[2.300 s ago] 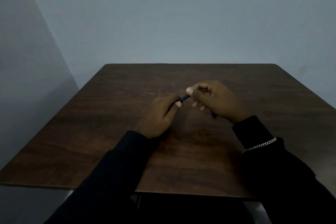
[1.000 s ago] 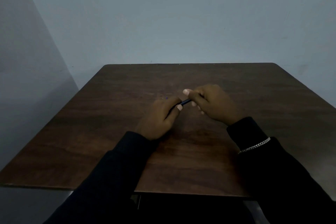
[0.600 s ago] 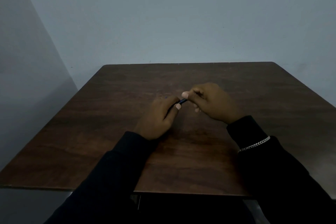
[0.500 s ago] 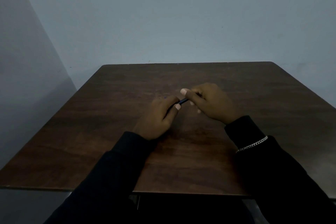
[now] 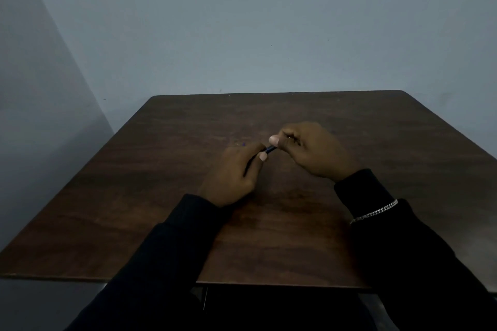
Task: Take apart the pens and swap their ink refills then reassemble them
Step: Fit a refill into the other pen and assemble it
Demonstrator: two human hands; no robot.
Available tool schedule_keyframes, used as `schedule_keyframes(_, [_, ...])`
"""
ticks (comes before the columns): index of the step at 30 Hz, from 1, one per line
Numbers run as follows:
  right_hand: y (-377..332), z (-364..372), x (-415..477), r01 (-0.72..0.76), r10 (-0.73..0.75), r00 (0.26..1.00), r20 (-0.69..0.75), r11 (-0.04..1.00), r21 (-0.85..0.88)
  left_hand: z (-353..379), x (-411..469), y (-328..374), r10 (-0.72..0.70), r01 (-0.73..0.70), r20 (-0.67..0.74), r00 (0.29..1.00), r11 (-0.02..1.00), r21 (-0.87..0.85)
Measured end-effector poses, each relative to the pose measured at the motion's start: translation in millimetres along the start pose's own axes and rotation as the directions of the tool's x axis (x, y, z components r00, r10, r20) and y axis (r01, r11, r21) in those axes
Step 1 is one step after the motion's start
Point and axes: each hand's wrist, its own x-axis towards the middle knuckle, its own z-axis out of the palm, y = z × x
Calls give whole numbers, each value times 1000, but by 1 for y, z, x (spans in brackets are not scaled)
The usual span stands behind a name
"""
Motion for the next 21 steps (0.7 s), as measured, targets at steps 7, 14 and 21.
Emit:
schedule_keyframes(7, [2, -4, 0, -158, 180, 979, -95, 966, 204, 2, 2, 7, 5, -6, -72, 997, 1000, -11])
schedule_keyframes(14, [37, -11, 4, -497, 471, 865, -173, 852, -167, 2, 1, 2, -97, 93, -99, 990, 995, -41])
schedule_keyframes(21, [31, -6, 4, -625, 668, 730, 143, 738, -256, 5, 1, -2, -96, 93, -96, 991, 995, -32])
